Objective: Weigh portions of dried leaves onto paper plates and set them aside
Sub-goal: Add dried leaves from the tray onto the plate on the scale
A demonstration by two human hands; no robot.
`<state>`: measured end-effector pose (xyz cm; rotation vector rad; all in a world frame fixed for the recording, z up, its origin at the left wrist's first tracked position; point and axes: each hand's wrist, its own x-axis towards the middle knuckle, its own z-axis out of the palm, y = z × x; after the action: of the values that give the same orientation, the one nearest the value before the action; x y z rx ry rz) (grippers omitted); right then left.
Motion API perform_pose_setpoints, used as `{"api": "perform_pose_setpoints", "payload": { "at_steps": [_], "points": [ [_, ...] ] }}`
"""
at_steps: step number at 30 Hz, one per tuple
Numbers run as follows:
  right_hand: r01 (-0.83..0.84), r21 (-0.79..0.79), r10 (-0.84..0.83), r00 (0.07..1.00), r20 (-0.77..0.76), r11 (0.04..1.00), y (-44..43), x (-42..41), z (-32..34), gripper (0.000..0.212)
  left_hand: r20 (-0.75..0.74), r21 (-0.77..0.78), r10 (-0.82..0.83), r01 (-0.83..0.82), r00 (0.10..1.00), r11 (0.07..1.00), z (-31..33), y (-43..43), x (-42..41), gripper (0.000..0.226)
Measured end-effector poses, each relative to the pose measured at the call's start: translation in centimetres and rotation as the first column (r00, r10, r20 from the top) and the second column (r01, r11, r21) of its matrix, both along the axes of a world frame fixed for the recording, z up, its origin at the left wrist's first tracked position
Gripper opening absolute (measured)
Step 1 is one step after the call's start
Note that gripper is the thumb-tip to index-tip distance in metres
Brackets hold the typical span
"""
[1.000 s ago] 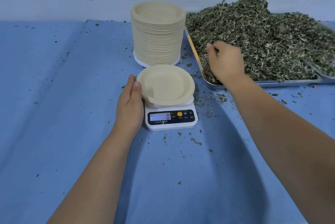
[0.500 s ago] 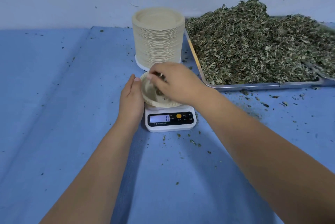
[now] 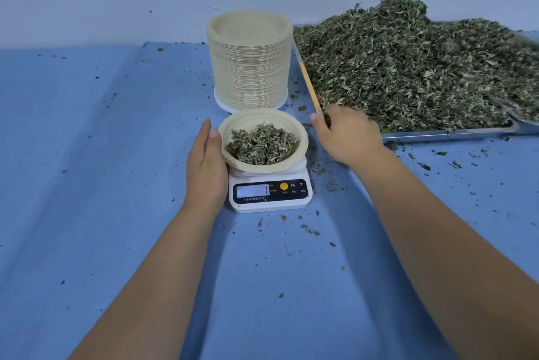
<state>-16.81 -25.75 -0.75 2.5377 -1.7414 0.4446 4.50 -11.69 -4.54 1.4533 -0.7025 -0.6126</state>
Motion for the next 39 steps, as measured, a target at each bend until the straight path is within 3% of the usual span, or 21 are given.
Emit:
{"api": "perform_pose_setpoints", "payload": {
  "at_steps": [3, 6, 9, 12, 14, 20, 25, 29, 35, 39],
  "points": [
    [0.008, 0.032, -0.004, 0.993, -0.116, 0.999, -0.6, -0.1, -0.8, 0.066, 0.013, -0.003, 0.007, -0.007, 1.000, 1.000, -0.2, -0.1, 0.0, 0.056],
    [0.011, 0.047, -0.011, 1.000, 0.013, 0.999, -1.1, 0.3, -0.3, 0.061, 0.025, -0.003, 0.005, -0.005, 1.000, 1.000, -0.2, -0.2, 0.0, 0.057],
    [0.025, -0.038, -0.025, 1.000, -0.012, 0.999, -1.3, 0.3, 0.3, 0.064, 0.030, -0.011, 0.001, 0.000, 1.000, 1.000, -0.3, -0.3, 0.1, 0.057],
    [0.052, 0.180, -0.032, 0.993, -0.116, 0.982, -1.6, 0.4, 0.9, 0.077, 0.025, -0.015, 0.000, 0.000, 1.000, 1.000, -0.4, -0.3, 0.1, 0.056],
    [0.026, 0.234, 0.003, 0.992, -0.125, 0.972, -2.0, 0.5, 0.8, 0.075, 0.024, -0.018, 0.001, -0.001, 1.000, 1.000, -0.4, -0.3, 0.1, 0.057],
    [0.000, 0.050, 0.000, 1.000, 0.007, 0.999, -1.9, 0.4, 0.3, 0.054, 0.018, -0.017, 0.008, -0.008, 1.000, 1.000, -0.4, -0.3, 0.2, 0.057],
    [0.002, 0.088, 0.007, 0.994, -0.109, 0.996, -1.4, 0.3, 0.0, 0.064, 0.007, -0.025, 0.008, -0.008, 1.000, 1.000, -0.4, -0.3, 0.1, 0.058],
    [0.002, -0.058, -0.004, 1.000, -0.029, 0.998, -0.6, 0.3, -0.9, 0.058, 0.004, -0.022, 0.012, -0.012, 1.000, 1.000, -0.3, -0.3, 0.1, 0.057],
    [-0.007, -0.064, 0.014, 0.995, 0.101, 0.998, -1.3, 0.4, 0.8, 0.060, 0.000, -0.024, 0.014, -0.014, 1.000, 1.000, -0.2, -0.3, 0.0, 0.057],
    [-0.049, -0.084, 0.072, 0.953, 0.293, 0.995, -1.0, 2.6, 3.1, 0.061, 0.001, -0.025, 0.006, -0.006, 1.000, 1.000, -0.2, -0.1, 0.0, 0.057]
  ]
}}
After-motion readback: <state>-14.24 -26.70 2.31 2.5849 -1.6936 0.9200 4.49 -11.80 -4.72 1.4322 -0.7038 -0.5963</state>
